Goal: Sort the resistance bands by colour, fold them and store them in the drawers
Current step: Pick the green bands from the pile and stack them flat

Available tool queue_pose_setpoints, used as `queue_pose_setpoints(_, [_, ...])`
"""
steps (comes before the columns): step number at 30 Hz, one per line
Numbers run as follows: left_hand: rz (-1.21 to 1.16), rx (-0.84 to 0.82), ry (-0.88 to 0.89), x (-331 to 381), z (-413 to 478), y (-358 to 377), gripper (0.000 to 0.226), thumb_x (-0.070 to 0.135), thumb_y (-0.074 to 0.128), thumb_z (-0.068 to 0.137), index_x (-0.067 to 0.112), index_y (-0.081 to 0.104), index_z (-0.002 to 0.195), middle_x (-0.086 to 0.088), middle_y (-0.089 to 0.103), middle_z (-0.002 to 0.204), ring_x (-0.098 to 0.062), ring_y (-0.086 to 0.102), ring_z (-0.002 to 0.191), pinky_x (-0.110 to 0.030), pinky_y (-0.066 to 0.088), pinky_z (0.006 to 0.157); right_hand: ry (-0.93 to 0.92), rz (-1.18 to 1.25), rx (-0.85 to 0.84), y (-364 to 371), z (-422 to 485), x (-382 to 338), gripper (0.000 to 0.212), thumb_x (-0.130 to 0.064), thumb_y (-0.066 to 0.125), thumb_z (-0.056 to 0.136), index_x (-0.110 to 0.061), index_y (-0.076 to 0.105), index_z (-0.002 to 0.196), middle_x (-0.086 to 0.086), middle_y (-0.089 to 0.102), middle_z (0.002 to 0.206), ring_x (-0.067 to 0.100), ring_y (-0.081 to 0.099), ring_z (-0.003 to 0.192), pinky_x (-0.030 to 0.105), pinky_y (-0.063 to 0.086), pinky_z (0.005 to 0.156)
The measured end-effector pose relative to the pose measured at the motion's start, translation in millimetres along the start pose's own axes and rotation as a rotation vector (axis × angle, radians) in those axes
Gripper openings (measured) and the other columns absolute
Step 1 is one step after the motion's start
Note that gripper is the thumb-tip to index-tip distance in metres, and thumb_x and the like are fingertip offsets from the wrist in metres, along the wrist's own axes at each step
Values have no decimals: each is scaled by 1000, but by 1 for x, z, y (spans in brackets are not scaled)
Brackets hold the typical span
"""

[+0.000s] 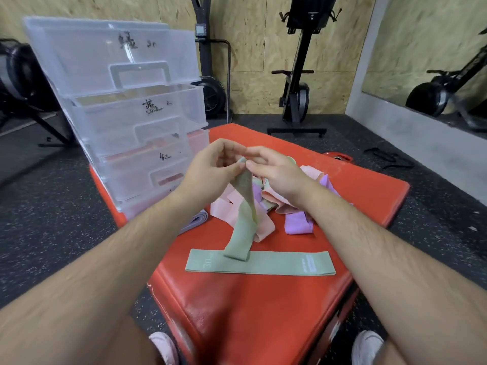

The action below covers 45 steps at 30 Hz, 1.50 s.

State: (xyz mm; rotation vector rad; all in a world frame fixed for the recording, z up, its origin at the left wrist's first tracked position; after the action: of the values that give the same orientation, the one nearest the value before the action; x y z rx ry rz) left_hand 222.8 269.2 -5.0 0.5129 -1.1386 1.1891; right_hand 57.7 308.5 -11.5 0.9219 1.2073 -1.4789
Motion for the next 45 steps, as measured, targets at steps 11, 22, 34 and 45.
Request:
queue_pose_setpoints(11, [33, 249, 65, -5, -9, -38, 28, 3, 68, 87, 30, 68, 92, 10, 60, 84, -12, 55, 78, -29, 48, 75, 171, -216, -234, -13, -13, 1, 30, -29, 84, 78, -12, 70, 98, 14, 76, 93, 18, 69, 83, 42, 52, 80])
queue_pose_setpoints(22, [144, 207, -211, -36, -26, -59, 23, 5, 65, 91, 26, 72, 87, -3, 60, 85, -17, 56, 77, -25, 50, 71, 396, -561, -281, -91, -62, 16, 19, -27, 80, 84, -23, 70, 99, -9, 73, 84, 5, 63, 74, 28, 48, 72])
queue_pose_setpoints(34, [708, -152, -353, -77, -69, -45, 12, 8, 74, 82, 20, 72, 83, 8, 63, 71, -1, 56, 58, -9, 43, 55, 478, -673, -300, -97, -103, 75, 10, -15, 71, 91, -19, 70, 100, 3, 69, 84, 16, 62, 72, 34, 55, 69])
queue_pose_setpoints(45, [998, -396, -248, -99, -81, -37, 17, 16, 66, 84, 21, 72, 99, -3, 62, 102, -25, 57, 100, -30, 44, 86, 420, -1003, -359, -81, -106, 80, 28, -32, 73, 89, -24, 71, 116, -15, 65, 103, 8, 59, 97, 22, 43, 82])
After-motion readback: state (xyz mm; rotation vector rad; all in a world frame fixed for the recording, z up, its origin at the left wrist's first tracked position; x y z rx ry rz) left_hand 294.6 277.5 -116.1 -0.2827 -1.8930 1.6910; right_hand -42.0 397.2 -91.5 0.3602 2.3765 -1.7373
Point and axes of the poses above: each hand's wrist, its own z-axis towards the middle knuckle, its own y-axis out of the palm, x = y × z, the point moved 1 cm from there along z, towards the middle knuckle
